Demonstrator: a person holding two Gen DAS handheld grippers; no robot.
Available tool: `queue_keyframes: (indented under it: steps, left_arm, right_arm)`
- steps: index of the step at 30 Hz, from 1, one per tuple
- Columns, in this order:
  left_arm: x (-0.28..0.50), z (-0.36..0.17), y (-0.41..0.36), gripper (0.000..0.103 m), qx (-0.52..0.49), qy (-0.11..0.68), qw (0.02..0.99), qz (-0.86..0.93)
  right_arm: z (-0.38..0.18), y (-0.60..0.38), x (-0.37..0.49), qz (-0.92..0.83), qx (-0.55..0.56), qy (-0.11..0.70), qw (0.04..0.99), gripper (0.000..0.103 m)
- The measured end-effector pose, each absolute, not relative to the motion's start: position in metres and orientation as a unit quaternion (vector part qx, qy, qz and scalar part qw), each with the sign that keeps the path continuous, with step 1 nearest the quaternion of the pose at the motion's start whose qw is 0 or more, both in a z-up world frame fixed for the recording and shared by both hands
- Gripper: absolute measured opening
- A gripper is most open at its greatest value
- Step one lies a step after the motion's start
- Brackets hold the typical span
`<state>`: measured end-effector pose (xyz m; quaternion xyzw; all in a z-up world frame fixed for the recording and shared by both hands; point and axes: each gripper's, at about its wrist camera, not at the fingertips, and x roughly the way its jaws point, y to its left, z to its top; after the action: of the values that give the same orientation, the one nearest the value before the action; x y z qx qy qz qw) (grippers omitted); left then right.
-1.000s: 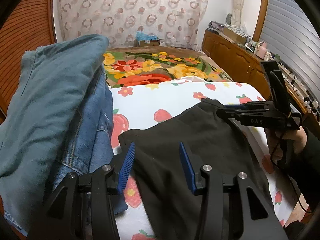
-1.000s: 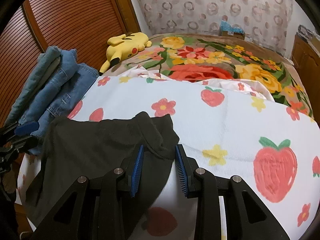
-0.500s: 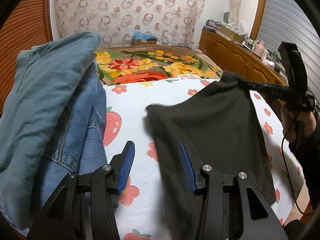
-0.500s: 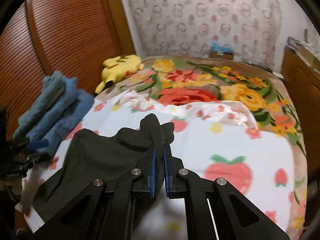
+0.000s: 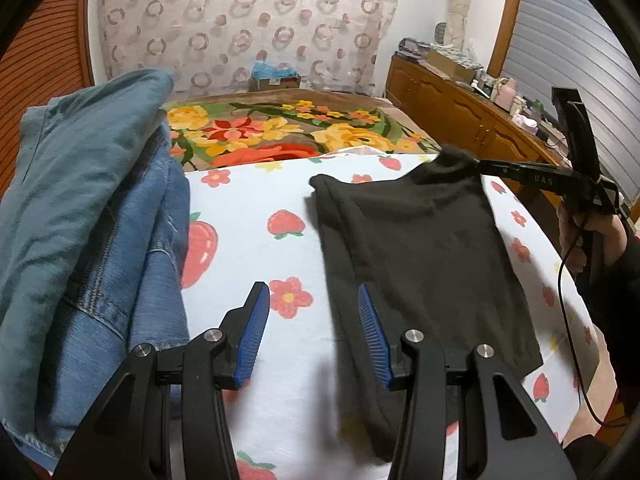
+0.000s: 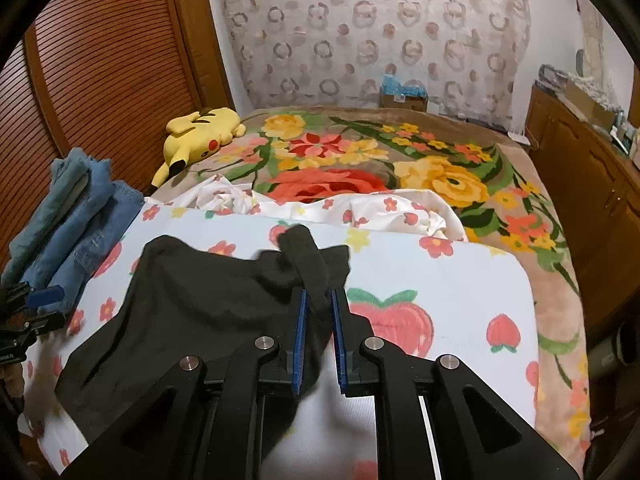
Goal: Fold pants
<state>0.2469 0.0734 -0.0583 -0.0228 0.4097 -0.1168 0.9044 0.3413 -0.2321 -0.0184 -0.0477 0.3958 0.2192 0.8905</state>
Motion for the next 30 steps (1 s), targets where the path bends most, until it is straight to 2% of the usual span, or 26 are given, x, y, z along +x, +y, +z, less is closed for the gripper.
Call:
queue_keyframes:
  steps: [7, 9, 14, 19, 30]
  left_arm:
    - [0.231, -0.054, 0.065, 0.047, -0.019, 0.402, 0.906, -0.13]
    - [0.224, -0.052, 0.062, 0.047, -0.018, 0.4, 0.907, -0.133]
    - [0.204, -0.048, 0.055, 0.047, -0.013, 0.39, 0.91, -0.14]
    - [0.184, -0.045, 0.049, 0.047, -0.002, 0.378, 0.915, -0.141]
    - [0.14, -0.051, 0.039, 0.047, 0.015, 0.359, 0.921, -0.15]
  right_arm:
    - [-0.004, -0.249, 0.303, 0.223, -0.036, 0.377, 0.898, 0.014]
    - [-0.001, -0.254, 0.29, 0.221, -0.034, 0.372, 0.901, 0.019]
    - [0.007, -0.261, 0.248, 0.22, -0.034, 0.355, 0.908, 0.021]
    - [0.01, -0.268, 0.21, 0.221, -0.032, 0.339, 0.914, 0.029]
    - [-0.01, -0.267, 0.144, 0.242, -0.042, 0.332, 0.911, 0.03]
